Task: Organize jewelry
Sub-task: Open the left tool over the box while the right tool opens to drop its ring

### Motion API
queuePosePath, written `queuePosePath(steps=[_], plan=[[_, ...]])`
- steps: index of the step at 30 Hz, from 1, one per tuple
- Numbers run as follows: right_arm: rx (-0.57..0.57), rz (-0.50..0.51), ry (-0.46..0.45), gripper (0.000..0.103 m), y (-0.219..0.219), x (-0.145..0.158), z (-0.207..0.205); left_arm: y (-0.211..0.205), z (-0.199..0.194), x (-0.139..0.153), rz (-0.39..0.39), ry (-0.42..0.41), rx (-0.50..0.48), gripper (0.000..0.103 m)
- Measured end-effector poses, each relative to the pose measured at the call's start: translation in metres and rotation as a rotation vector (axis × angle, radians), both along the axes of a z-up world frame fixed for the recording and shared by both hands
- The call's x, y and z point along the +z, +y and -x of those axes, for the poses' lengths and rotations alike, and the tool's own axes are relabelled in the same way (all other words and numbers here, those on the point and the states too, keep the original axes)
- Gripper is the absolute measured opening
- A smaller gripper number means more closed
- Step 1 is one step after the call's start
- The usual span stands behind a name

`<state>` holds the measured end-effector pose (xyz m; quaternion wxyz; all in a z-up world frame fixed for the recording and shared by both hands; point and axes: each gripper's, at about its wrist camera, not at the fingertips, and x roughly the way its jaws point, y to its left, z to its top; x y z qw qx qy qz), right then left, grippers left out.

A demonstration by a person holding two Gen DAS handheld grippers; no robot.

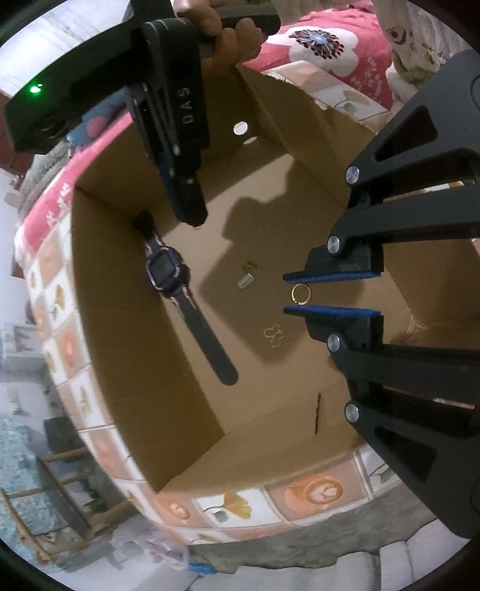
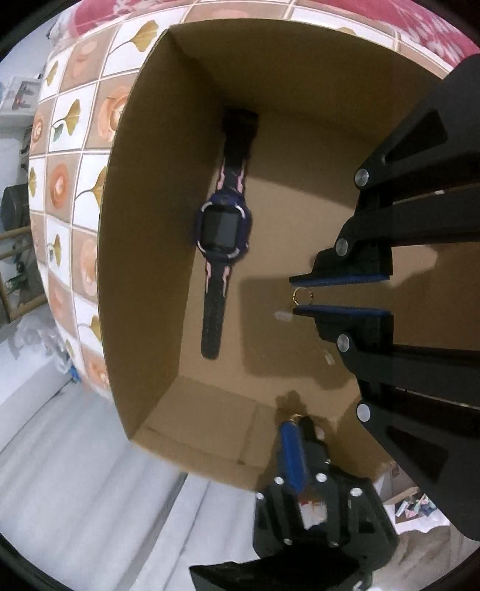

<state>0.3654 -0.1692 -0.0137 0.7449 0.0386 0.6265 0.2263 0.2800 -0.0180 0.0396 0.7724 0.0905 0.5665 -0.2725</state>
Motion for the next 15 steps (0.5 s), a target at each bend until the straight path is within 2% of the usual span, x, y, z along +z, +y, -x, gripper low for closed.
queuePosePath(steps=[7,15], plan=[[-0.01,0.064,-0.001,0.01,-0.001,-0.014,-0.013,-0.006,-0.008,-0.008,-0.05,0.006,-0.004,0.011],[-0.034,0.057,-0.002,0.011,-0.01,-0.013,-0.012,-0.005,-0.009,-0.004,-0.031,0.008,0.016,0.014]])
